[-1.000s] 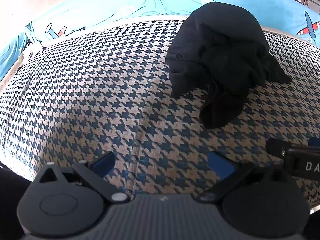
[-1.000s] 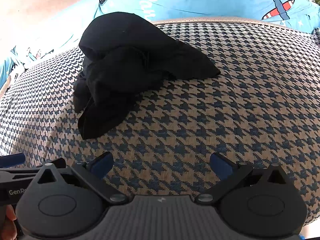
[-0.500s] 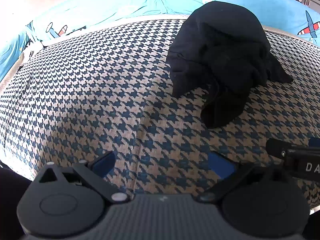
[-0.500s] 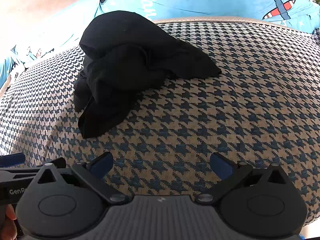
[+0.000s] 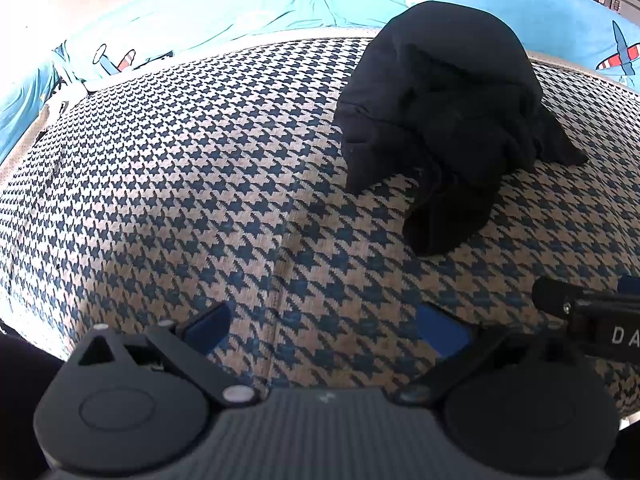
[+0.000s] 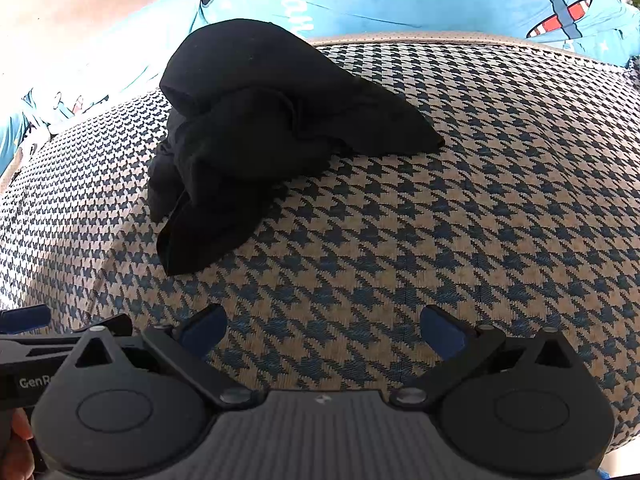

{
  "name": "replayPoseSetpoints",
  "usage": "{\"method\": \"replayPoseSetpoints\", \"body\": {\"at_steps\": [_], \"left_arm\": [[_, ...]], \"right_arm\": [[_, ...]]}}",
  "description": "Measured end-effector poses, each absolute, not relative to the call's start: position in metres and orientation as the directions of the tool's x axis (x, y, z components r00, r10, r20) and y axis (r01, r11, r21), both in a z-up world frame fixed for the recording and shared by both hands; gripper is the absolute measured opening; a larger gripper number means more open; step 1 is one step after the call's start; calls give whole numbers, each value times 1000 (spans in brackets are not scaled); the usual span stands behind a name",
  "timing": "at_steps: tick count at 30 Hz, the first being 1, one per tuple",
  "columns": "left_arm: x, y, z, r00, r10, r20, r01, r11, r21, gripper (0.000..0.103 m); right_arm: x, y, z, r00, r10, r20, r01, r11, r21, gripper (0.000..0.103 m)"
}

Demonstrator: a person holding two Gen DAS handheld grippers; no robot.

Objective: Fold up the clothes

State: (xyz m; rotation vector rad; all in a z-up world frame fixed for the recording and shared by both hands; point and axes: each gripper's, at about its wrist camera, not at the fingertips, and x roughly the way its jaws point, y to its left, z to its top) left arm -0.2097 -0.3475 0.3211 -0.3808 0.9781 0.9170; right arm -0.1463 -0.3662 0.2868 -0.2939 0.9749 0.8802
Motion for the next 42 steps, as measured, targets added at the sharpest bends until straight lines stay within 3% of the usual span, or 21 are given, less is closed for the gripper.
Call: {"method": "replayPoseSetpoints", "body": {"at_steps": [42], "left_arm": [[-246, -342, 335, 262, 473, -841, -768, 630, 115, 103]], "right_arm": [[-148, -369, 286, 254, 517, -817, -768, 622, 155, 103]]}}
